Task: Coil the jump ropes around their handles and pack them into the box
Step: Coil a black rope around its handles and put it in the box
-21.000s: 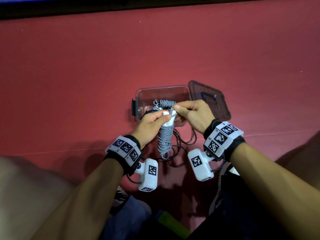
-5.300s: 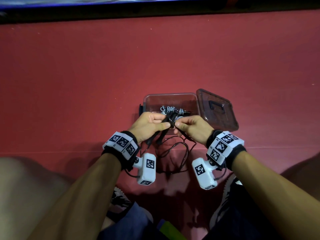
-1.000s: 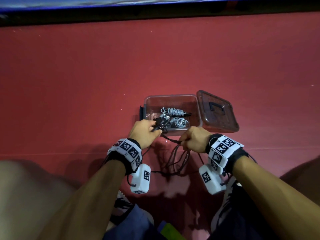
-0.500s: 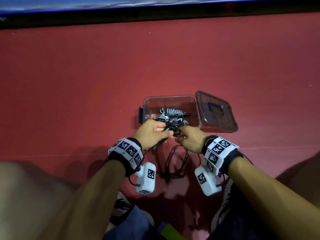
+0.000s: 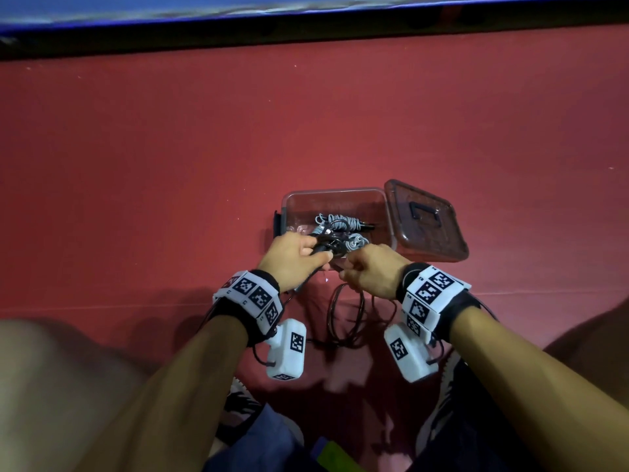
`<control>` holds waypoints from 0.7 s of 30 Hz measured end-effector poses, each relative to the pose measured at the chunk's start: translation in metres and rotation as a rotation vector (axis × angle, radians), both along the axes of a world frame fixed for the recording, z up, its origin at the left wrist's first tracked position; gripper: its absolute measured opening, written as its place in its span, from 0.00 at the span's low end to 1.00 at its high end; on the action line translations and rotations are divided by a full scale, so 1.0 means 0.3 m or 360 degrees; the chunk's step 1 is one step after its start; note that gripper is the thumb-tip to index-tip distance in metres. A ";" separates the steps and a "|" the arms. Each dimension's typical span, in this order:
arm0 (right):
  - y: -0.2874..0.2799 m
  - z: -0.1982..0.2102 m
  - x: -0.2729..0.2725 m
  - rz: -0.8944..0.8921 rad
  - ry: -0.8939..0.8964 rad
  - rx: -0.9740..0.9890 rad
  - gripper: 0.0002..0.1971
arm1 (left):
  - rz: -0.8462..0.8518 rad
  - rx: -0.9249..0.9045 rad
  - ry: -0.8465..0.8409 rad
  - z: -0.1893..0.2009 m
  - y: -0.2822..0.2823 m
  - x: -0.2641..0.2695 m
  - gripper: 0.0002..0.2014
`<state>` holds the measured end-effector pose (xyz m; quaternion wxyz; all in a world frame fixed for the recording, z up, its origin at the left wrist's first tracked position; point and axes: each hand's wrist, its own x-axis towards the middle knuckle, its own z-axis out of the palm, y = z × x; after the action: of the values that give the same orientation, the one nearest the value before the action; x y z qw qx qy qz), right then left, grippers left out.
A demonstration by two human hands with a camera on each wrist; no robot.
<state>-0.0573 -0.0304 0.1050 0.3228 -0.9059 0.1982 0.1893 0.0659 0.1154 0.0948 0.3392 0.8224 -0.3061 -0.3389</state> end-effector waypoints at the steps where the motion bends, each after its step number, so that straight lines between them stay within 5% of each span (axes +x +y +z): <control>1: -0.003 0.017 0.001 0.0045 0.0012 -0.0025 0.10 | -0.0013 0.0053 -0.0069 -0.008 0.004 0.004 0.10; 10: -0.004 0.048 0.008 0.0109 -0.0212 -0.0048 0.04 | -0.0509 0.0549 -0.0717 -0.036 0.005 -0.023 0.14; 21: 0.009 0.016 0.019 -0.0045 -0.0399 0.0110 0.05 | -0.0842 0.0574 -0.0530 -0.054 -0.002 -0.031 0.08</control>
<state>-0.0517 -0.0276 0.1098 0.3788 -0.9079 0.1625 0.0767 0.0565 0.1148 0.0787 0.0346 0.8053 -0.4947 -0.3249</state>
